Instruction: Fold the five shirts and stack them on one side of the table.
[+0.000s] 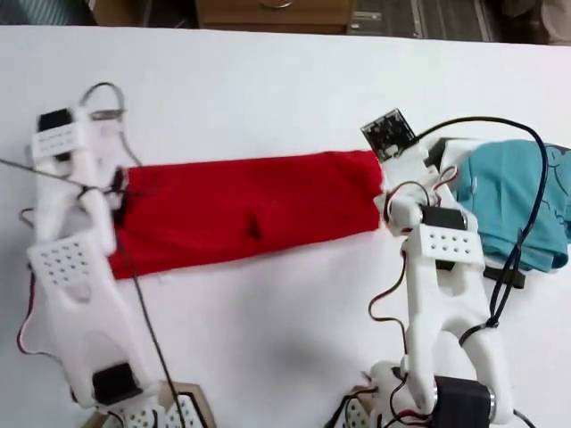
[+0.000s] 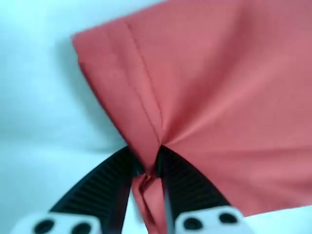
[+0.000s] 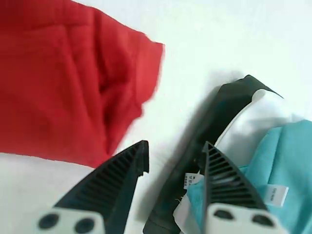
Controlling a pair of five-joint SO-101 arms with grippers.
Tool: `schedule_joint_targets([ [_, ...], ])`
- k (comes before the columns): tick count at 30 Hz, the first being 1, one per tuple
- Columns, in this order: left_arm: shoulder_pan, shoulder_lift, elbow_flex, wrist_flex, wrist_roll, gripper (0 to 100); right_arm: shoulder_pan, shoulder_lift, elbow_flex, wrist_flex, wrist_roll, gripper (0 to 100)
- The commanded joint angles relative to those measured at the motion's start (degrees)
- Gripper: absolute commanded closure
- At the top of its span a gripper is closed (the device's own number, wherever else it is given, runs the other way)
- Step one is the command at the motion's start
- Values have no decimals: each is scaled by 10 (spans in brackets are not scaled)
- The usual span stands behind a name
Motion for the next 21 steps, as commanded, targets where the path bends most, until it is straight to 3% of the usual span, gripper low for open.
schedule_joint_targets([
  [1,-91,-19,-13,7,-9,979,-2,-26,-3,-7,-5,818],
  [5,-104,-71,2,7,-10,979,-2,-23,-3,-10,-5,818],
  [8,-77,-120,27,7,-16,979,2,-26,-3,-11,-5,818],
  [12,-12,-185,76,7,-18,979,12,-27,-4,-12,-15,818],
  [21,205,-302,115,6,-13,979,110,-28,-6,-66,-184,818],
])
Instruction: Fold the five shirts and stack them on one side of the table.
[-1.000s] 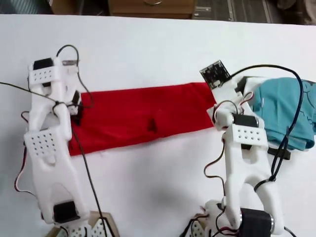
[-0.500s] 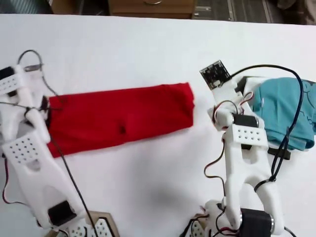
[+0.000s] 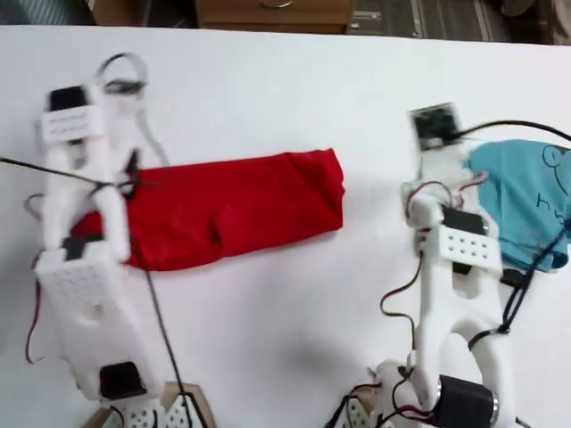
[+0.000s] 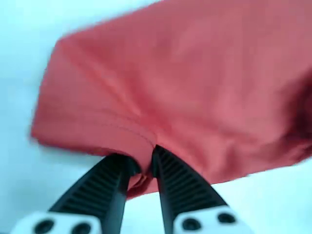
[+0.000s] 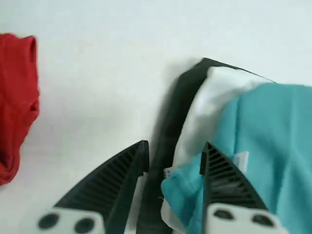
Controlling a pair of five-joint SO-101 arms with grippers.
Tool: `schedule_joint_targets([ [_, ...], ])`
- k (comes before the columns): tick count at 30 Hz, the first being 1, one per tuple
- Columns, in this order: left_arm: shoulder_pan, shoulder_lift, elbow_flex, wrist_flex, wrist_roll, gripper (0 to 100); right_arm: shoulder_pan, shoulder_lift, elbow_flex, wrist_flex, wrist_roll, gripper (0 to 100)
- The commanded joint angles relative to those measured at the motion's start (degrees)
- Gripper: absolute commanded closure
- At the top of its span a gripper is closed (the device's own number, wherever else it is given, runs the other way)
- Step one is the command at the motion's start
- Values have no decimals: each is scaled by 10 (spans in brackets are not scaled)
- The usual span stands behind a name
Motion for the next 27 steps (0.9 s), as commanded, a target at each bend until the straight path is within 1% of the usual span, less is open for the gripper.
schedule_joint_targets([
  [1,102,-73,-1,8,4,979,44,-28,-6,-21,-59,818],
  [6,218,-85,-50,4,4,979,88,-28,-6,-41,-105,818],
  [11,310,-63,-143,-3,4,979,103,-28,-5,-52,-113,818],
  [18,374,17,-242,-31,4,979,102,-28,-4,-52,-113,818],
  [23,414,85,-291,-59,4,979,103,-28,-4,-52,-113,818],
  [27,434,143,-317,-65,4,979,115,-28,-5,-52,-113,818],
])
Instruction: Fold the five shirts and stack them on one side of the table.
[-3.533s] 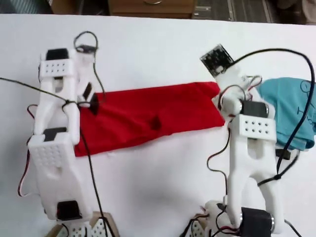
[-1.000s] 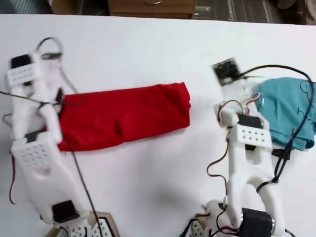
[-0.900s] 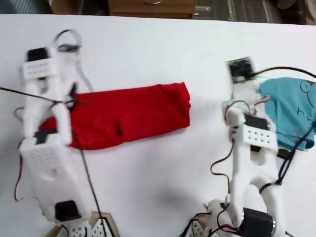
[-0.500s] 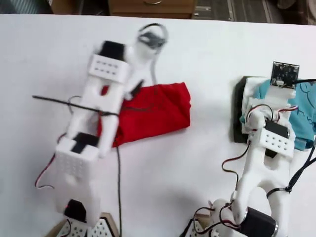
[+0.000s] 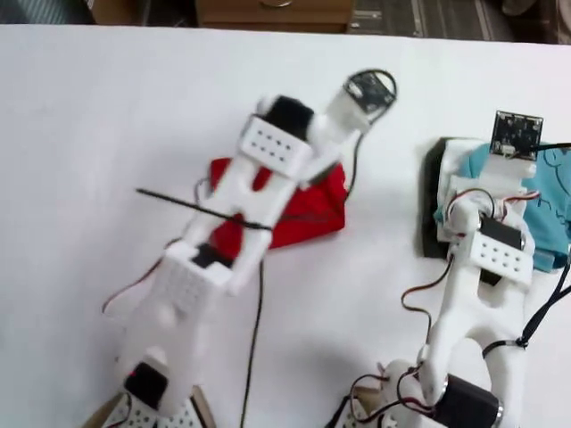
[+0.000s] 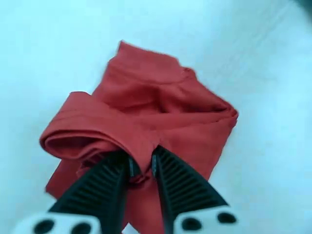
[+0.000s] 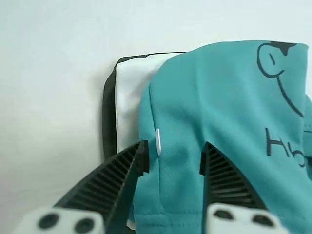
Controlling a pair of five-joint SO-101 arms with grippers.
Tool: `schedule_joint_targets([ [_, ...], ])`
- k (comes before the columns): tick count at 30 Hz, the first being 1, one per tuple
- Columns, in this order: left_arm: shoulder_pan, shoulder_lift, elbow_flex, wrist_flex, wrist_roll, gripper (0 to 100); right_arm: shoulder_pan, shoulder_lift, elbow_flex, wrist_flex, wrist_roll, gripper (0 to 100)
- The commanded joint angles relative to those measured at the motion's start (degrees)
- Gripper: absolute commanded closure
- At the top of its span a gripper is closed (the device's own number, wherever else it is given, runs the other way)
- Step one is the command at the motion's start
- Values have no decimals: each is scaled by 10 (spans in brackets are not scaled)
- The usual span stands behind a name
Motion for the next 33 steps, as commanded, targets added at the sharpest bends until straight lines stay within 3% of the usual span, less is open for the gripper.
schedule_joint_targets([
  [1,20,31,-40,-11,4,979,15,-28,-6,-10,-3,818],
  [12,21,120,-115,2,0,962,13,-28,-6,-10,-3,818],
  [19,20,113,-119,9,2,714,13,-28,-6,-10,-3,818],
  [27,-54,55,-269,53,1,747,13,-28,-6,-10,-3,818],
  [33,-137,53,-193,62,1,747,13,-28,-6,-10,-3,818],
])
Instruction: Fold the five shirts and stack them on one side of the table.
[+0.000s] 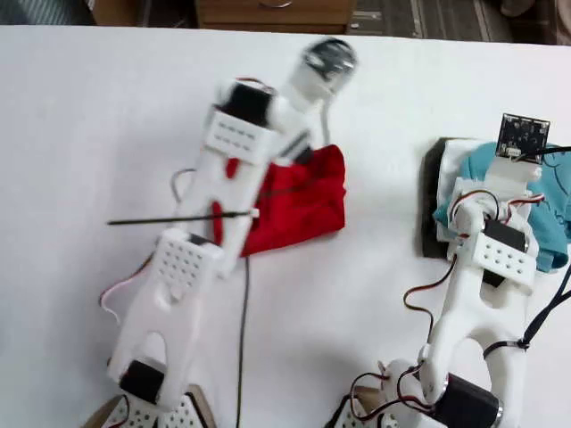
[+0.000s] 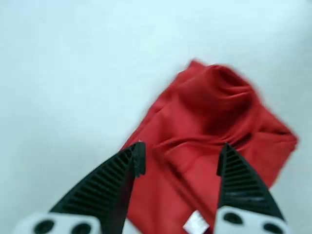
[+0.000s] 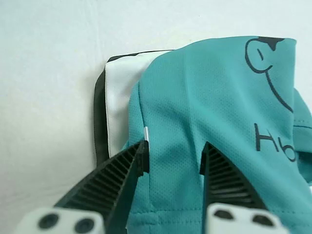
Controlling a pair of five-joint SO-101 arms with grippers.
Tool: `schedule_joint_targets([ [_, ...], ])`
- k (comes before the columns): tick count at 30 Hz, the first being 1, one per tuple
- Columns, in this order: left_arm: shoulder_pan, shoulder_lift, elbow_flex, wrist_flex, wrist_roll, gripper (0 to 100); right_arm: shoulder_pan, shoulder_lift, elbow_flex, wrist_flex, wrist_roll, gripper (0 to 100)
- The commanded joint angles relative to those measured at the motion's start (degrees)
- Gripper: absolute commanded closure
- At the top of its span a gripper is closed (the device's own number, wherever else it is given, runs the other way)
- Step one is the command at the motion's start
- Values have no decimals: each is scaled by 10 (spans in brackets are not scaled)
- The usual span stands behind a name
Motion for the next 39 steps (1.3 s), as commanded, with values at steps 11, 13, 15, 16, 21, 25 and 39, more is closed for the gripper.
schedule_joint_targets([
  [11,-6,-46,176,6,-60,747,2,-28,-6,-10,-3,818],
  [13,0,-46,176,7,-61,747,2,-28,-6,-10,-3,818],
  [15,7,-46,178,8,-61,747,2,-28,-6,-10,-3,818],
  [16,11,-45,182,8,-64,747,2,-28,-6,-10,-3,818],
  [21,28,-45,231,0,-93,747,2,-28,-6,-10,-3,818],
  [25,24,-46,242,-7,-93,748,2,-28,-6,-10,-3,818],
  [39,63,-53,175,10,-90,961,1,-28,-6,-10,-3,818],
])
